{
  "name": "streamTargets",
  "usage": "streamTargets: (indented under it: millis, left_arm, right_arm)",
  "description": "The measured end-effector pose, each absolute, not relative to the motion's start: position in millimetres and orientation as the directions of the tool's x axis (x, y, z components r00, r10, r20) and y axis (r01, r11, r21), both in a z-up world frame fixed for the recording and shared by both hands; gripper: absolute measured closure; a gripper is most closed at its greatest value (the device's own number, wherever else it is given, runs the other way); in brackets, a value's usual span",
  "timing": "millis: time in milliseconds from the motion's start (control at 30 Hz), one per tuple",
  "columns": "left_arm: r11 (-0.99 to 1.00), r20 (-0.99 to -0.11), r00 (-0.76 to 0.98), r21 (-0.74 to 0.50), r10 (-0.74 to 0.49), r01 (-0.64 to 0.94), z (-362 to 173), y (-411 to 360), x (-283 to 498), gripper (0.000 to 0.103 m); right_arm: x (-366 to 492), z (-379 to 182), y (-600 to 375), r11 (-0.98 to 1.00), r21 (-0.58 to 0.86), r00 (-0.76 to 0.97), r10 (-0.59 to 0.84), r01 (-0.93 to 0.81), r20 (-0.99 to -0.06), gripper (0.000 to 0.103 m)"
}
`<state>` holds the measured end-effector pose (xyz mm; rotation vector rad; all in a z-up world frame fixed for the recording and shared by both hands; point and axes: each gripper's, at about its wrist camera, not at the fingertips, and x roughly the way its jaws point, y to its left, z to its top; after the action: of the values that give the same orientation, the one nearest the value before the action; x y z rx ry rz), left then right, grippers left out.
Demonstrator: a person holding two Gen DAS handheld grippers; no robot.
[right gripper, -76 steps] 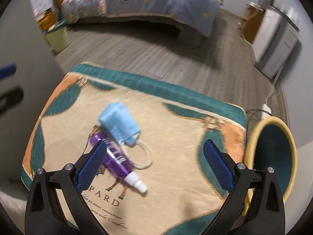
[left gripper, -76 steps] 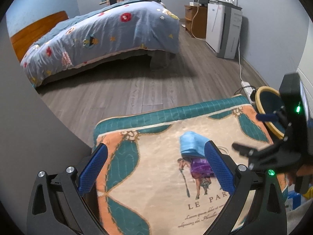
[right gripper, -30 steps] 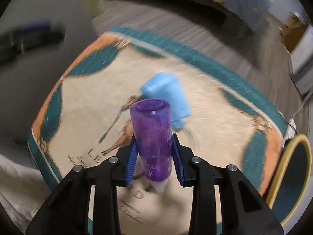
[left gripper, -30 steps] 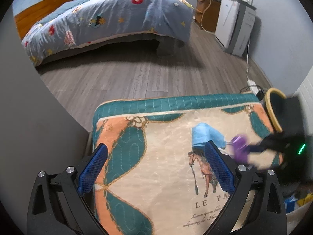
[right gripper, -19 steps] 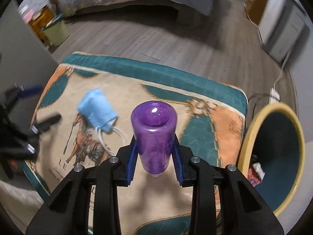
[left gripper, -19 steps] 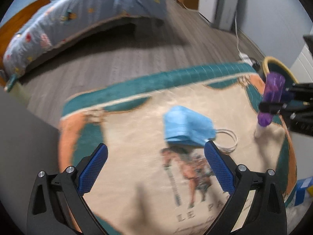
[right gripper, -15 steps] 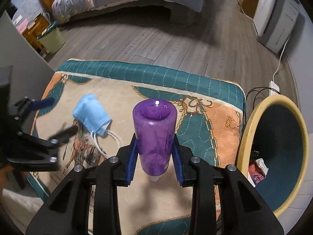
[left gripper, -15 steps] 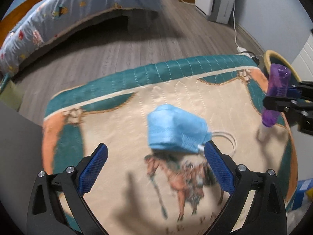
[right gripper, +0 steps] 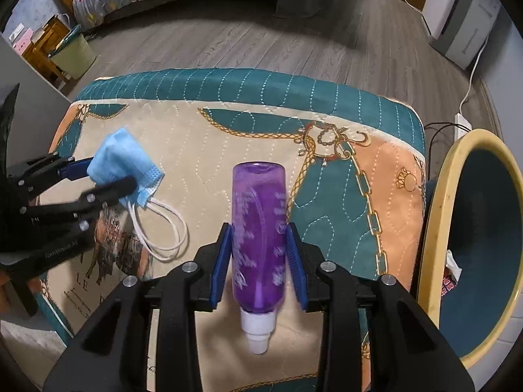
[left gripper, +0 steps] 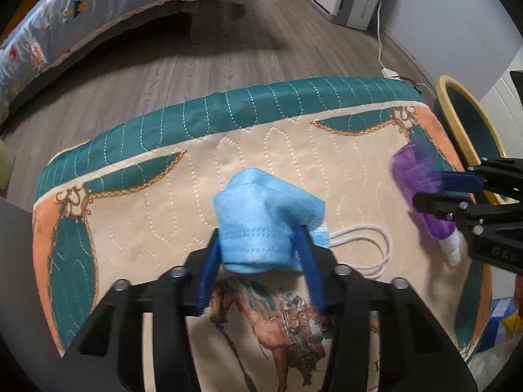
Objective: Collect trash
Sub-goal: 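Carry bottle and mask over the bin and open both tools to drop them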
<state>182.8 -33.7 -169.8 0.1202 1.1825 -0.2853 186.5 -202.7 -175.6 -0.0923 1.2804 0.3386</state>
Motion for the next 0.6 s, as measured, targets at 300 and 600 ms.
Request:
streamTargets:
  millis: [300, 600]
  left_arm:
    - [0.943, -0.913, 0.373, -0.036, -0.165, 0.330, -155.1, -43.6, 174.7, 0.066]
    - [0.934, -0.891, 0.421, -0.012, -0.172, 0.356, -131.5, -57.4, 169.9, 0.066]
  right_arm:
    - [176.7, -182.5, -188.1, 0.935, 0.073, 0.224, 0.158, -0.347, -0.962, 0.071]
    - [179.3, -135.4, -222.2, 0.953, 0.124, 0.313, 0.211, -0.275, -0.926, 0.071]
